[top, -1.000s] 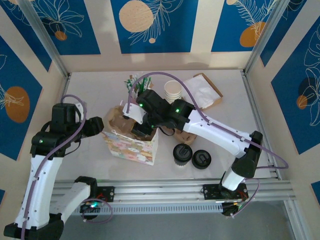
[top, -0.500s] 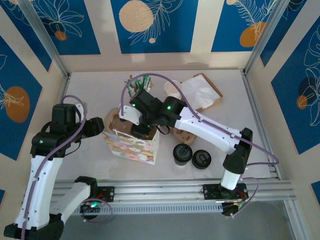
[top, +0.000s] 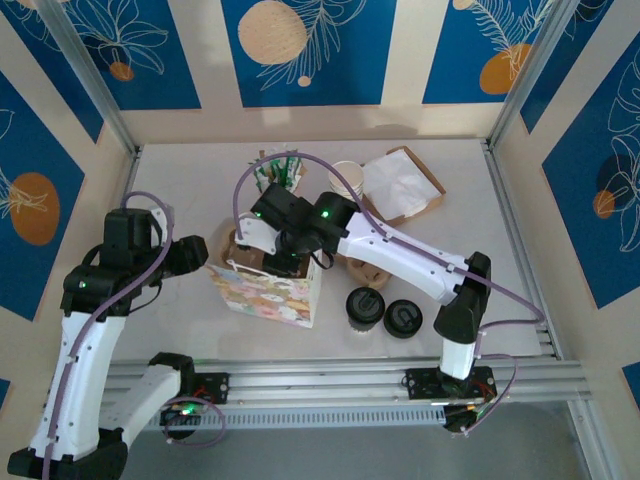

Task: Pack the takeout coffee

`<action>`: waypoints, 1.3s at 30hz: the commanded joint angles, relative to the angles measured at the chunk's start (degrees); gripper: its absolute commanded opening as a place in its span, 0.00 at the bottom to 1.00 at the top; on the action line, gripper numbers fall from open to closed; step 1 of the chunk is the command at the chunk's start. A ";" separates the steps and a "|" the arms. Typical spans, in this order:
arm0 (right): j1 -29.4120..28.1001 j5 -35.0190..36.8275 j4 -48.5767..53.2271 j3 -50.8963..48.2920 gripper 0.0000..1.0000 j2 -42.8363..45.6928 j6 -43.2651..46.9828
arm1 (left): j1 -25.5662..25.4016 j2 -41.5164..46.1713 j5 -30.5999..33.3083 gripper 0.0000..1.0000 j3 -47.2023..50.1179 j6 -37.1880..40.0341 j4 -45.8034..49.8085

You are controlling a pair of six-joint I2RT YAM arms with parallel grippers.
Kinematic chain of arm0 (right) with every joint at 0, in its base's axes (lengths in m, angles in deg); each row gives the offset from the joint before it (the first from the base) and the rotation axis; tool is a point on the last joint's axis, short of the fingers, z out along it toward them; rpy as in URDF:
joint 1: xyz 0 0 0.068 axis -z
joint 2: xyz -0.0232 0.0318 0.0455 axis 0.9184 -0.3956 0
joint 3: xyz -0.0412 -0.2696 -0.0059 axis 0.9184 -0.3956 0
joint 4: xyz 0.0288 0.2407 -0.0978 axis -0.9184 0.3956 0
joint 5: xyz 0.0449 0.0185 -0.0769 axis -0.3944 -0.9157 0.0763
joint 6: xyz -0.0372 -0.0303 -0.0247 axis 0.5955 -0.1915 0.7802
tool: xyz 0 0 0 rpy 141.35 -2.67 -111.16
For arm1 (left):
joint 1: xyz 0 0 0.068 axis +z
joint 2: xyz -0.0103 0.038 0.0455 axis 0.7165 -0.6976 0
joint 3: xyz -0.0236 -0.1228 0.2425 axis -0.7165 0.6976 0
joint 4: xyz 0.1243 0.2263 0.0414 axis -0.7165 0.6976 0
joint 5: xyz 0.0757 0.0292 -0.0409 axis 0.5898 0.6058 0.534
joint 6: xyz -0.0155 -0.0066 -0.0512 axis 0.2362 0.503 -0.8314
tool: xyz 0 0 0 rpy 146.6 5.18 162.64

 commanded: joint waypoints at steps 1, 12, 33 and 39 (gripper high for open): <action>-0.43 0.55 3.74 1.64 0.37 -0.89 2.02 | -0.27 0.42 0.67 0.61 0.94 -0.57 -0.50; -0.45 0.22 5.38 2.44 0.37 -2.62 4.01 | -0.26 0.13 -0.91 0.61 2.11 -0.53 -0.97; 0.43 0.81 8.22 5.29 0.36 -7.68 5.66 | -0.26 -0.04 -2.23 0.61 1.91 -0.89 -1.24; 0.63 0.42 8.73 5.52 0.36 -9.22 5.90 | -0.33 0.03 -2.05 0.61 1.92 -0.83 -1.18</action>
